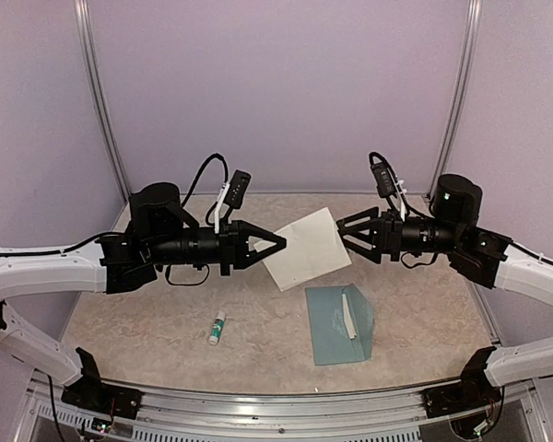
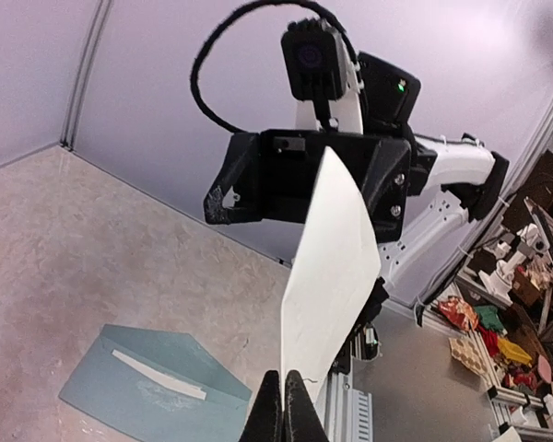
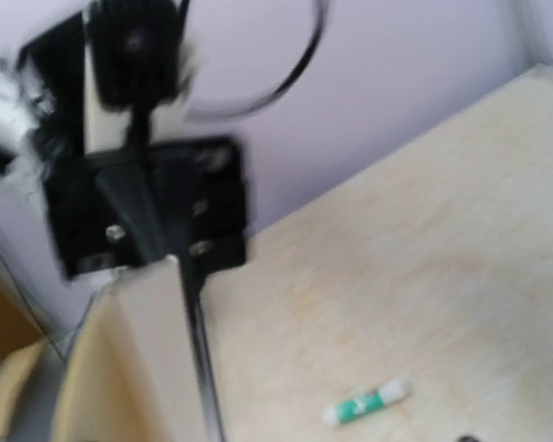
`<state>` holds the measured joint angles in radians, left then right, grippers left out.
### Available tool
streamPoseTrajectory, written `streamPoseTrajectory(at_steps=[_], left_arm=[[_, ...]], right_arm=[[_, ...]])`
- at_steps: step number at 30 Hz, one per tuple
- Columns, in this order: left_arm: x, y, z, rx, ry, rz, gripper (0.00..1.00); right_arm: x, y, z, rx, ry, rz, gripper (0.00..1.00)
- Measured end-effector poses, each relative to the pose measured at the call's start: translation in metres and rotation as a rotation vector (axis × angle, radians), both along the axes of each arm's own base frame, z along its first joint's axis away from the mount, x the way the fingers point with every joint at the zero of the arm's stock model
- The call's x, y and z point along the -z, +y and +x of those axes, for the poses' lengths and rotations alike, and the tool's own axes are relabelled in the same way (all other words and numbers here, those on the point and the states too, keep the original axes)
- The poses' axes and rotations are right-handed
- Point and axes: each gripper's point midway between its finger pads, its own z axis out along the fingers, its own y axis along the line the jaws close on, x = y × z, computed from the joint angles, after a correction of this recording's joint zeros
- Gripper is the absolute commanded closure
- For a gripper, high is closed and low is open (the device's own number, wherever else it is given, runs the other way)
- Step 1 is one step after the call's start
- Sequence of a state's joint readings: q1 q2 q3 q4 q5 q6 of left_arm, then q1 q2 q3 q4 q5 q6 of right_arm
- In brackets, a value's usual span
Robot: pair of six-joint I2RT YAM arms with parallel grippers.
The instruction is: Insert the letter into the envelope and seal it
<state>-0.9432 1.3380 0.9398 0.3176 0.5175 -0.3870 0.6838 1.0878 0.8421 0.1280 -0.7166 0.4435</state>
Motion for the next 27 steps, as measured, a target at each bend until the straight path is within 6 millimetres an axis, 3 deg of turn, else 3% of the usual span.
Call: streamPoseTrajectory(at_steps=[3,8,11,14,18,23,25,27], left_arm=[[-0.011,0.009,0.012,-0.108,-0.005,-0.08,1.0],[-0.05,0.024,0.023,-0.284,-0.029,-0.276,1.0],[-0.07,0.03,0.025,-0.343,-0.029,-0.375,1.0],[-0.084,0.035,0.026,-0.375,-0.027,-0.45,1.0],[-0.09,0.032,0.023,-0.382,-0.021,-0.503,1.0],[-0.08,0.024,0.025,-0.386,-0.001,-0.496,1.0],[-0.077,0.022,0.026,-0.389,0.007,-0.492,1.0],[-0.076,0.021,0.027,-0.39,0.011,-0.492,1.0]], right_arm=[[-0.007,-0.012,0.005,0.089,0.01,0.088,0.08],[-0.015,-0.016,0.01,0.138,0.026,0.215,0.07],[-0.025,-0.009,0.01,0.123,0.026,0.275,0.08],[-0.03,0.004,0.008,0.085,0.029,0.309,0.16],[-0.038,0.022,0.01,0.043,0.032,0.333,0.24],[-0.059,0.042,0.006,-0.033,0.002,0.373,0.43],[-0.066,0.046,0.003,-0.061,-0.013,0.392,0.63],[-0.071,0.047,0.002,-0.072,-0.026,0.407,0.92]])
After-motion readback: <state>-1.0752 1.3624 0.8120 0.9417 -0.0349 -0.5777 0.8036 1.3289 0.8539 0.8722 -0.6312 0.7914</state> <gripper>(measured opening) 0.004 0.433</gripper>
